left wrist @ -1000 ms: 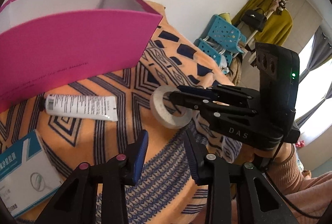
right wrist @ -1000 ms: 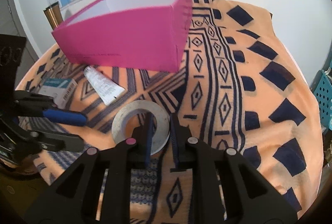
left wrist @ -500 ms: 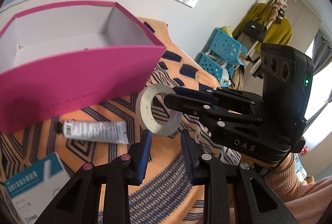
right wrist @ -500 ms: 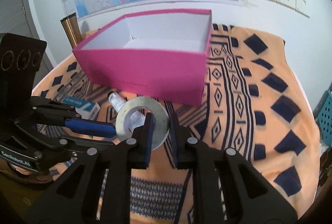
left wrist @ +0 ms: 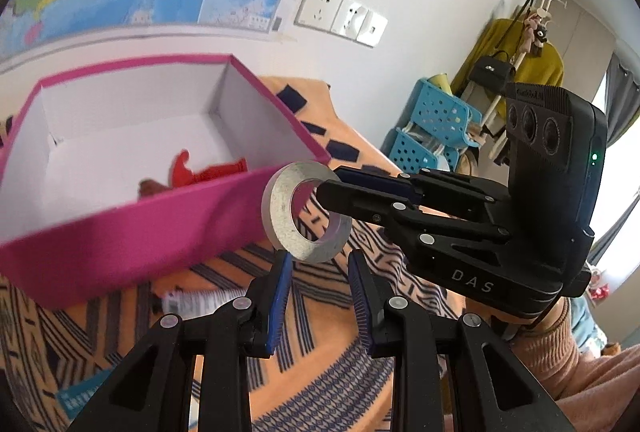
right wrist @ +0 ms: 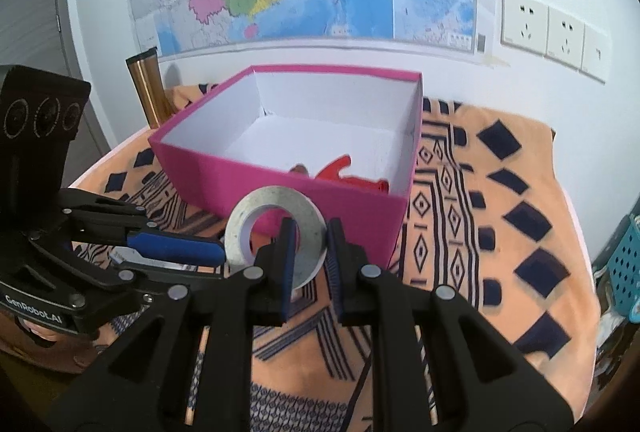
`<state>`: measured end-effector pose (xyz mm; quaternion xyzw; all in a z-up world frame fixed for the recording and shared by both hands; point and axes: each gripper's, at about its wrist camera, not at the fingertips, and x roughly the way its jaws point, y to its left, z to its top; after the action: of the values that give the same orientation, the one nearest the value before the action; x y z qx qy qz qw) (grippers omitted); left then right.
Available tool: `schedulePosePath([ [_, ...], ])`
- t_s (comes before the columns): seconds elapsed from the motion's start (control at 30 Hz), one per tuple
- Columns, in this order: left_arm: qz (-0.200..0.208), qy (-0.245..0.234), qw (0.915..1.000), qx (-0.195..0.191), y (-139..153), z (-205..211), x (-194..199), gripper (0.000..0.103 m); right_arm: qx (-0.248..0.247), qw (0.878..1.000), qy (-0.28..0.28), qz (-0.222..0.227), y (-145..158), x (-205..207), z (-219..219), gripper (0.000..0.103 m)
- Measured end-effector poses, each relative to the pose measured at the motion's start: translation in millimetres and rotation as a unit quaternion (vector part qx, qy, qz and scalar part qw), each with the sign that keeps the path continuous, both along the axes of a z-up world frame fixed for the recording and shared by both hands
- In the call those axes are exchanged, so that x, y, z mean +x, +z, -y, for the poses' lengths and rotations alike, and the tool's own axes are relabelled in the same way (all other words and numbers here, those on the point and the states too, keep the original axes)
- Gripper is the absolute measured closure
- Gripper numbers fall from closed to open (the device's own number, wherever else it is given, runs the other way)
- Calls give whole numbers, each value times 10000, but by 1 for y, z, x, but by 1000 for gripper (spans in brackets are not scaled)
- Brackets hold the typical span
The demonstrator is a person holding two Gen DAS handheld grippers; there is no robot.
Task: Organize rigid objects
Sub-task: 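Lift the tape roll with the right tool and carry it toward the box, then lower the tape roll into the magenta box and open the right tool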
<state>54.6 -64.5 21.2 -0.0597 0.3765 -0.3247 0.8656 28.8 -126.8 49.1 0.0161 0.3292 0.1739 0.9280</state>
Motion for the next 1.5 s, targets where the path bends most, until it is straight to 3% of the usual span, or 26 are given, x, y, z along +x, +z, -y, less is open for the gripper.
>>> schedulePosePath([
  [0.3, 235, 192, 9994, 154, 17, -5, 18, 75, 58, 9998, 62, 199, 16, 25, 1, 85],
  [0.57, 196, 330, 9992, 146, 21, -13, 37, 75, 114, 9996, 128, 232, 21, 47, 0, 85],
  [1.5, -310, 488, 9974, 439, -5, -11, 92, 75, -24, 9993, 10, -378, -9, 104, 4, 85],
])
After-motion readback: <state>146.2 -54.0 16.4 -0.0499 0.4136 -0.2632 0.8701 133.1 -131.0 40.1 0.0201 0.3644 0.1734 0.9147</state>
